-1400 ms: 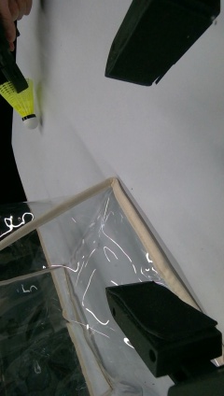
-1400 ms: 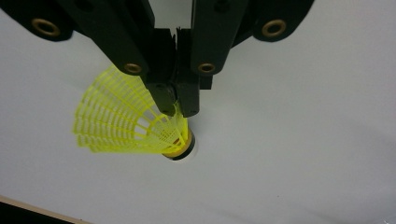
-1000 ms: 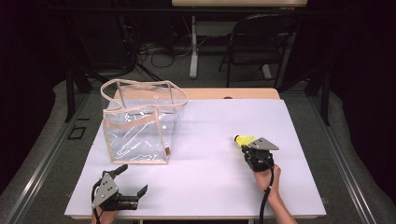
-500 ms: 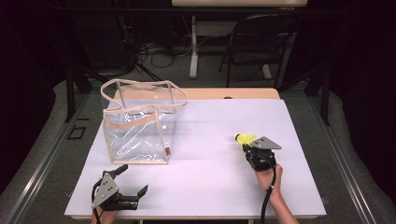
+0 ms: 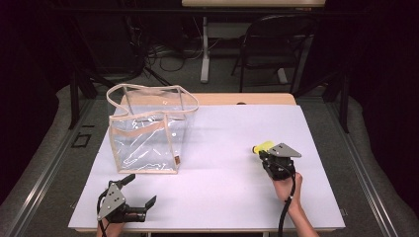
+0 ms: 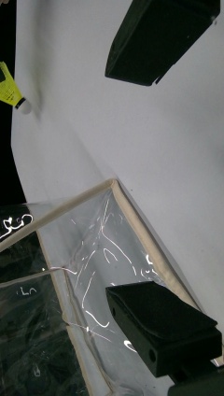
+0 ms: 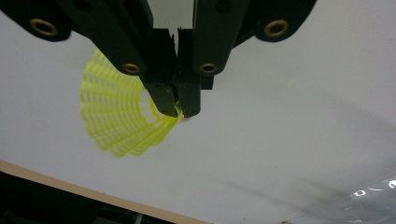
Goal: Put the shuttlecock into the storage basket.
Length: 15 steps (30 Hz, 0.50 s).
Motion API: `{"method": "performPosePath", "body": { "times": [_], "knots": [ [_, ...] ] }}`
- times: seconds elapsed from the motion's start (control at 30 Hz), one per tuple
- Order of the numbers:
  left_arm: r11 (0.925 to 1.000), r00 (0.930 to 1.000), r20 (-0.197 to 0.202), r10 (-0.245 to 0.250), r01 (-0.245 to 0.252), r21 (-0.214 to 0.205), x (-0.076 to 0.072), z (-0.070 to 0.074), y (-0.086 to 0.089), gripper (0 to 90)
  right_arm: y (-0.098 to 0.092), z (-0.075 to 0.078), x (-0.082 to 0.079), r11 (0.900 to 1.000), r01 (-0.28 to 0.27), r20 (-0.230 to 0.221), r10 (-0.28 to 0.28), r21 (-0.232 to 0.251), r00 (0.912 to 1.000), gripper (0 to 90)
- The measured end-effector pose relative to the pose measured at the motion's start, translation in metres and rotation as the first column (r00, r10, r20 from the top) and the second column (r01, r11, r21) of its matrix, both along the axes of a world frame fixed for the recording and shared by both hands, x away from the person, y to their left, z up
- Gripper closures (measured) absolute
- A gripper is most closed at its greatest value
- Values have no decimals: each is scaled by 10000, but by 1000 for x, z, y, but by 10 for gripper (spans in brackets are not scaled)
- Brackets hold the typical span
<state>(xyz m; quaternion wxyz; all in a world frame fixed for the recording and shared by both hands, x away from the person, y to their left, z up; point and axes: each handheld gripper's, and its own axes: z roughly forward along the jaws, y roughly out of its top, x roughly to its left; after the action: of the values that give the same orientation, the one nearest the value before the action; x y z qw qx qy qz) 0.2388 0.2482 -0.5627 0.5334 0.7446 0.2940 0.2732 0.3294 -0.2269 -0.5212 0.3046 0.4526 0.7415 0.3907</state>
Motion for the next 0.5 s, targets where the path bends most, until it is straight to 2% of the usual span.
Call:
{"method": "performPosePath", "body": {
  "times": [0.23, 0.5],
  "knots": [
    [10000, 10000, 26, 4, -4, 24, 0, 0, 0, 1, 0, 2, -1, 9999, -35, -79, 34, -105, 10000, 895],
    [10000, 10000, 28, 23, -23, -3, 0, 0, 1, 1, 0, 10, -4, 10000, -85, 160, 86, -6, 9998, 896]
  ]
}}
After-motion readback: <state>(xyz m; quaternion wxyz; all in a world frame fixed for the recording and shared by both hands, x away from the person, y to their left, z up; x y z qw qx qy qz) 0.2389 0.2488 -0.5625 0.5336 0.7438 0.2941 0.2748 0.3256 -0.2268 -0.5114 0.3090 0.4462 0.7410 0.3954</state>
